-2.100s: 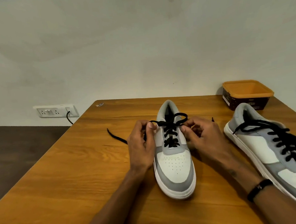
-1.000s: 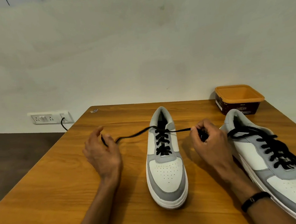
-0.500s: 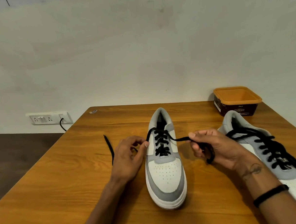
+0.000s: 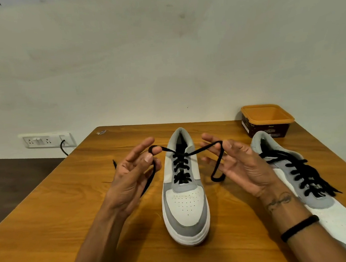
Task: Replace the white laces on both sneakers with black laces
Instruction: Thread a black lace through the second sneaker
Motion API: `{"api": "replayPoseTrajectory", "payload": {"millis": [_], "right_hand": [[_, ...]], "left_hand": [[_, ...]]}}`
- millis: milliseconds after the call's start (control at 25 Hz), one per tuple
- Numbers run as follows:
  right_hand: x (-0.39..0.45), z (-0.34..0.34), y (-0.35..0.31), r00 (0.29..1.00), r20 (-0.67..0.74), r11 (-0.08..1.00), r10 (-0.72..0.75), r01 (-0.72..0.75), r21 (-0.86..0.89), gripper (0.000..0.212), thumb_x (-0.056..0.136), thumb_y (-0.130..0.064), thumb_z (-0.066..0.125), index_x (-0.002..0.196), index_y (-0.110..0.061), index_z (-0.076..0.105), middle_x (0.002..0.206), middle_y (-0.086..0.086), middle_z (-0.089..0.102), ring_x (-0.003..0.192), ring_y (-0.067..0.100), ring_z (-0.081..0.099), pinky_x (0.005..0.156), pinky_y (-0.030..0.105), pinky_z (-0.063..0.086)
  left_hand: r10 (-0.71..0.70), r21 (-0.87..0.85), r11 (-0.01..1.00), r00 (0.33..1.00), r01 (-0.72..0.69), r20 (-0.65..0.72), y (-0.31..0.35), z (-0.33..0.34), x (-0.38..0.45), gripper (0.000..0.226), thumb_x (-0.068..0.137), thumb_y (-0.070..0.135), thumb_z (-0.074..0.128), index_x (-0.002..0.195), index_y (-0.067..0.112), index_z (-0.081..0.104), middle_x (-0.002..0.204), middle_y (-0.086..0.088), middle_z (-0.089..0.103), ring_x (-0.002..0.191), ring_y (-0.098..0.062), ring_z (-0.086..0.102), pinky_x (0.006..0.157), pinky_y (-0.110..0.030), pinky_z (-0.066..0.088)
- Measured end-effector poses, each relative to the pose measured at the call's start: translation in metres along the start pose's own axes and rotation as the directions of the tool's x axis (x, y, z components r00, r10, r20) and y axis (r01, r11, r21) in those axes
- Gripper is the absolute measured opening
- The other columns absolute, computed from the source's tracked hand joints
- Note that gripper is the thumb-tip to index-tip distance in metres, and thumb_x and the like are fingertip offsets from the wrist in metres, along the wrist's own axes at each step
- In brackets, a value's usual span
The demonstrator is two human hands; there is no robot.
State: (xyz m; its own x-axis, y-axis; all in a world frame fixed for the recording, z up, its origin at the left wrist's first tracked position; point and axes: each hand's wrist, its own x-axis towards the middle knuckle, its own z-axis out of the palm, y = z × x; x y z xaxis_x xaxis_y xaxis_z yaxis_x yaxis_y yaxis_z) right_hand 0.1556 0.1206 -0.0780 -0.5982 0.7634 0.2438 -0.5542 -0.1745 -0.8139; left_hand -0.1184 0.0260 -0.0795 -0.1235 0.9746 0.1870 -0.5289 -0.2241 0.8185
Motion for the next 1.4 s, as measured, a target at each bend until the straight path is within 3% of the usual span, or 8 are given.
{"api": "replayPoseTrajectory", "payload": {"millis": [120, 280, 400, 560, 680, 920, 1160, 1400], "right_hand": [[0.008, 0.013, 0.009, 0.995, -0.070, 0.997, -0.076, 0.078, 0.027, 0.017, 0.093, -0.011, 0.070, 0.102, 0.003, 0.071, 0.137, 0.027, 0.064, 0.131, 0.042, 0.061, 0.107, 0.052, 0.053], [0.034, 0.040, 0.017, 0.964, -0.253, 0.997, -0.079, 0.083, 0.004, 0.016, 0.098, -0.012, 0.063, 0.112, -0.004, 0.063, 0.101, 0.018, 0.075, 0.083, 0.027, 0.072, 0.080, 0.037, 0.063], [0.049, 0.054, 0.028, 0.927, -0.349, 0.989, -0.139, 0.109, -0.104, 0.018, 0.095, -0.015, 0.072, 0.110, -0.006, 0.068, 0.084, 0.012, 0.071, 0.062, 0.017, 0.058, 0.070, 0.033, 0.059], [0.045, 0.052, 0.038, 0.902, -0.338, 0.937, -0.268, 0.163, -0.309, 0.019, 0.090, -0.012, 0.077, 0.106, -0.003, 0.078, 0.088, 0.011, 0.073, 0.069, 0.017, 0.060, 0.072, 0.030, 0.059], [0.038, 0.056, 0.042, 0.897, -0.308, 0.890, -0.318, 0.169, -0.424, 0.022, 0.094, -0.010, 0.075, 0.115, -0.005, 0.075, 0.096, 0.008, 0.079, 0.075, 0.014, 0.069, 0.074, 0.028, 0.060], [0.032, 0.060, 0.040, 0.941, -0.095, 0.787, -0.325, 0.214, -0.578, 0.016, 0.096, 0.008, 0.066, 0.102, -0.005, 0.074, 0.076, 0.019, 0.072, 0.070, 0.023, 0.071, 0.074, 0.028, 0.060], [0.030, 0.056, 0.036, 0.966, -0.054, 0.858, -0.254, 0.199, -0.474, 0.018, 0.095, 0.004, 0.069, 0.112, 0.003, 0.075, 0.084, 0.024, 0.073, 0.076, 0.027, 0.072, 0.077, 0.033, 0.061], [0.037, 0.049, 0.036, 0.945, -0.263, 0.980, -0.195, 0.196, -0.022, 0.026, 0.089, 0.000, 0.070, 0.115, 0.003, 0.074, 0.105, 0.025, 0.071, 0.081, 0.022, 0.068, 0.081, 0.035, 0.062]], "left_hand": [[0.046, 0.216, 0.975, 0.997, -0.059, 0.065, 0.001, 0.018, 0.004, 0.039, 0.076, 0.013, 0.077, 0.115, 0.018, 0.081, 0.111, -0.010, 0.079, 0.099, -0.019, 0.076, 0.093, -0.030, 0.061], [0.249, 0.619, 0.740, 0.962, -0.265, 0.114, 0.003, 0.040, 0.027, 0.025, 0.088, 0.024, 0.074, 0.112, 0.017, 0.078, 0.103, 0.001, 0.081, 0.106, -0.010, 0.074, 0.091, -0.023, 0.057], [0.332, 0.604, 0.726, 0.937, -0.330, 0.112, -0.007, 0.049, 0.042, 0.016, 0.100, 0.019, 0.064, 0.103, 0.008, 0.075, 0.093, 0.003, 0.078, 0.088, -0.006, 0.073, 0.076, -0.017, 0.055], [0.397, 0.533, 0.741, 0.907, -0.408, 0.142, -0.028, 0.049, 0.046, 0.024, 0.104, 0.022, 0.057, 0.097, 0.005, 0.072, 0.064, -0.001, 0.063, 0.056, -0.014, 0.058, 0.059, -0.024, 0.049], [0.456, 0.601, 0.651, 0.872, -0.465, 0.181, -0.035, 0.052, 0.040, 0.019, 0.101, 0.018, 0.066, 0.109, 0.005, 0.076, 0.063, -0.002, 0.066, 0.054, -0.016, 0.058, 0.058, -0.025, 0.049], [0.521, 0.604, 0.656, 0.851, -0.453, 0.073, -0.046, 0.054, 0.034, 0.026, 0.100, 0.014, 0.069, 0.126, 0.009, 0.067, 0.055, -0.005, 0.061, 0.047, -0.016, 0.057, 0.052, -0.026, 0.049], [0.478, 0.563, 0.744, 0.876, -0.360, -0.070, -0.046, 0.053, 0.037, 0.030, 0.096, 0.030, 0.072, 0.112, 0.007, 0.062, 0.060, -0.006, 0.065, 0.049, -0.016, 0.058, 0.049, -0.025, 0.048], [0.375, 0.540, 0.779, 0.927, -0.320, 0.008, -0.042, 0.053, 0.038, 0.026, 0.094, 0.025, 0.073, 0.110, 0.006, 0.068, 0.085, -0.011, 0.078, 0.077, -0.022, 0.075, 0.073, -0.031, 0.061]]}}
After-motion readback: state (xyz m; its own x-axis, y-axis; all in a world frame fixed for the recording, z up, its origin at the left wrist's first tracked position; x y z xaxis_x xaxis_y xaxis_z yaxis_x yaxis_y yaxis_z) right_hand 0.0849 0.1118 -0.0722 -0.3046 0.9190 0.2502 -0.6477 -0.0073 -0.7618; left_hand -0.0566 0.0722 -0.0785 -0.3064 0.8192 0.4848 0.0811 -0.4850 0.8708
